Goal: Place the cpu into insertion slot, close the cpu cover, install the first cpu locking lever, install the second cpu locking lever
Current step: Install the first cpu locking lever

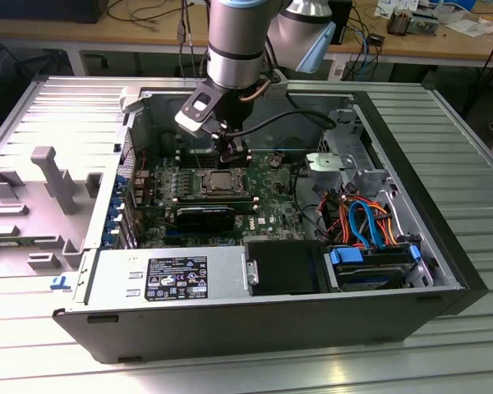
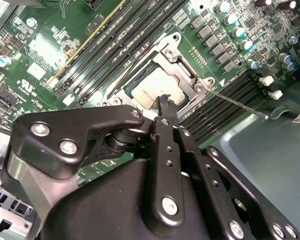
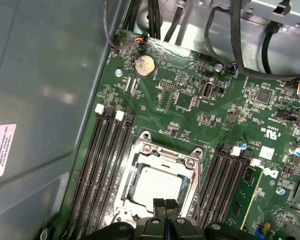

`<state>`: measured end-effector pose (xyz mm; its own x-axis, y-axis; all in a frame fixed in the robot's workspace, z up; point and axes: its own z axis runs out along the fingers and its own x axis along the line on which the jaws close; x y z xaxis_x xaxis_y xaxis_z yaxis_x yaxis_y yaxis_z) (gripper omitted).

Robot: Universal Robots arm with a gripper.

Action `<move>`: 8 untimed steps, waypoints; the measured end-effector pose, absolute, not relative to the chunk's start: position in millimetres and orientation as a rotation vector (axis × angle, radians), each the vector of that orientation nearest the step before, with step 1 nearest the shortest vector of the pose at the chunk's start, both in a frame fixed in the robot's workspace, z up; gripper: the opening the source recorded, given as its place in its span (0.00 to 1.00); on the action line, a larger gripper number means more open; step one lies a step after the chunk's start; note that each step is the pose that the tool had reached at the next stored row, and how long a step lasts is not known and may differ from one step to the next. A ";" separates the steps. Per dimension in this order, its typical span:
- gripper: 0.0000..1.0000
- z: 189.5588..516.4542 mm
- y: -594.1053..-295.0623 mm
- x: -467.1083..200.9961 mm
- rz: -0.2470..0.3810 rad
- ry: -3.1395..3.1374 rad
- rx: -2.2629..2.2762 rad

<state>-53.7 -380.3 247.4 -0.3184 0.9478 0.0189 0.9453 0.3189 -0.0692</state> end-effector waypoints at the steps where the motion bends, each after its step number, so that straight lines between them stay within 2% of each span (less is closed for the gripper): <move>1: 0.11 247.5 -380.3 -53.7 0.070 -2.511 -1.792; 8: 0.11 247.5 -380.3 -53.7 0.072 -2.547 -1.743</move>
<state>-53.7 -380.3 247.5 -0.3615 0.9322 0.0189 0.9296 0.3619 -0.0693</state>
